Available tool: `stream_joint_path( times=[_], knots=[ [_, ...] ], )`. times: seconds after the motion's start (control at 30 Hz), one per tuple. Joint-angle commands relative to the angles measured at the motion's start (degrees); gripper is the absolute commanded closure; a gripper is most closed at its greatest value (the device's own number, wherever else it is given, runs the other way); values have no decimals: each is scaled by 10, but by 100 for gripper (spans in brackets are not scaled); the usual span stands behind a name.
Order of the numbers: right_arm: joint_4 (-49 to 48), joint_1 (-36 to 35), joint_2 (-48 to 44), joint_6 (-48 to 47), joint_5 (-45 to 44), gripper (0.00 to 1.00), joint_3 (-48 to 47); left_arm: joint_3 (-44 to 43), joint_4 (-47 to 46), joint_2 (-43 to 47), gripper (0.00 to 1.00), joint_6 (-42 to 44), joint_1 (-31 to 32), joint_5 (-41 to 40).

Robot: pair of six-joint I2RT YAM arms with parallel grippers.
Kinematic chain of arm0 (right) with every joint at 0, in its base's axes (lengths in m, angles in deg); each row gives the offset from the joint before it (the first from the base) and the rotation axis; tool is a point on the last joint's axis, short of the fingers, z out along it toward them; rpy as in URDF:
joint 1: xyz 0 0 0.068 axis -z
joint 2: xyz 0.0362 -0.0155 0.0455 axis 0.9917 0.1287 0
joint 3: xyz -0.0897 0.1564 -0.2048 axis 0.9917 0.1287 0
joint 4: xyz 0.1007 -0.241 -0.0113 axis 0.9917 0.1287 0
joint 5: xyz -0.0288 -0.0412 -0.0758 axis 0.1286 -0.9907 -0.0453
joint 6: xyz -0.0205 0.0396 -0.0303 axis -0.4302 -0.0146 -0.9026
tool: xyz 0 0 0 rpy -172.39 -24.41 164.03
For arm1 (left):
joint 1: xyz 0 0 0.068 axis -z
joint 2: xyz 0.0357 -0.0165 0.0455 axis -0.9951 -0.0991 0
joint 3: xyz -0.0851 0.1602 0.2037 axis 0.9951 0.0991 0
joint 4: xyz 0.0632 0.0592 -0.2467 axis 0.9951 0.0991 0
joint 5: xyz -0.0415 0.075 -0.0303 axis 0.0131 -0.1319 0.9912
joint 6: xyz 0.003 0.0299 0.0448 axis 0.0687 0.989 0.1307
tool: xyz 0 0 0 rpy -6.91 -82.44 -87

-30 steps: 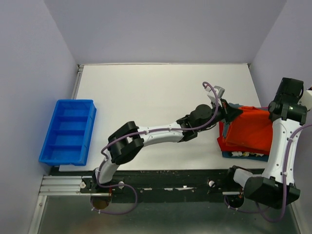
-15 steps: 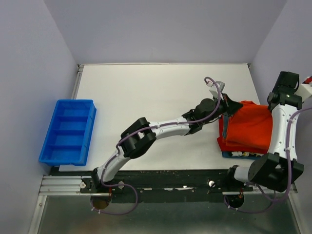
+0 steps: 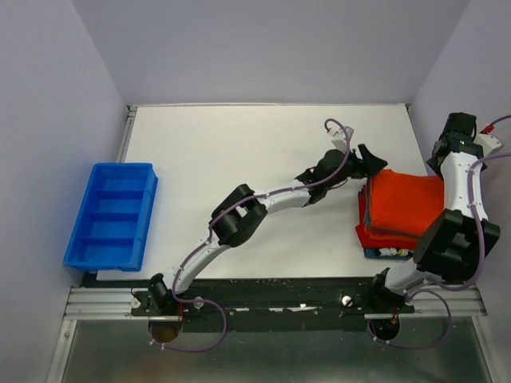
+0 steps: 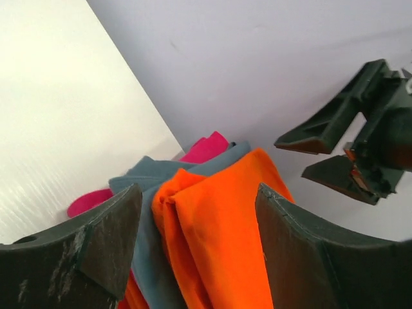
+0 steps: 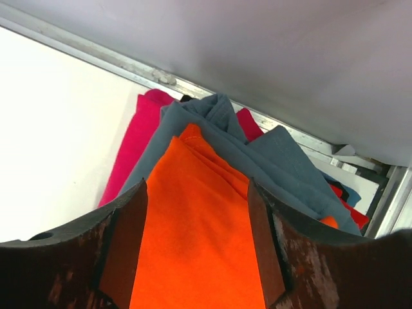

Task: Fold and stack the t-shirts
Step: Put the neatly folded tshirt into the corner of the board with both arms, then smooth out wrinkles on the folded tshirt

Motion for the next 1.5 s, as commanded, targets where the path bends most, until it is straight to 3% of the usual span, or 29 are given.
stream_joint_path(
  times=[0.0,0.1,0.13,0.23,0.33,0.43,0.53,0.7,0.87,1.07,1.23,1.37,1.47],
  knots=[
    [2,4,-54,18,-20,32,-21,6,6,47,21,35,-7,10],
    [0,4,-117,23,3,40,11,21,4,76,20,53,-16,24],
    [-1,4,-140,29,13,47,28,20,-1,81,24,55,-19,42],
    [7,4,-212,64,26,77,89,13,0,90,46,53,-16,81],
    [-1,4,-287,68,7,96,150,32,-10,100,69,44,-4,94],
    [37,4,-321,81,-14,99,159,61,-18,108,100,47,15,97],
    [98,4,-316,126,-10,99,153,47,0,98,100,56,28,96],
    [104,4,-289,156,4,99,201,-39,61,19,100,48,25,98],
    [129,4,-240,222,-63,99,229,-77,52,-54,100,-26,13,129],
    [199,4,-194,290,-115,99,174,-94,76,-56,100,-14,8,130],
    [158,4,-236,199,-137,99,108,-112,101,-21,100,10,-3,133],
    [72,4,-238,130,-81,99,104,-56,83,38,100,14,-2,144],
    [64,4,-190,127,-64,99,71,-10,77,75,100,11,3,153]
  ],
)
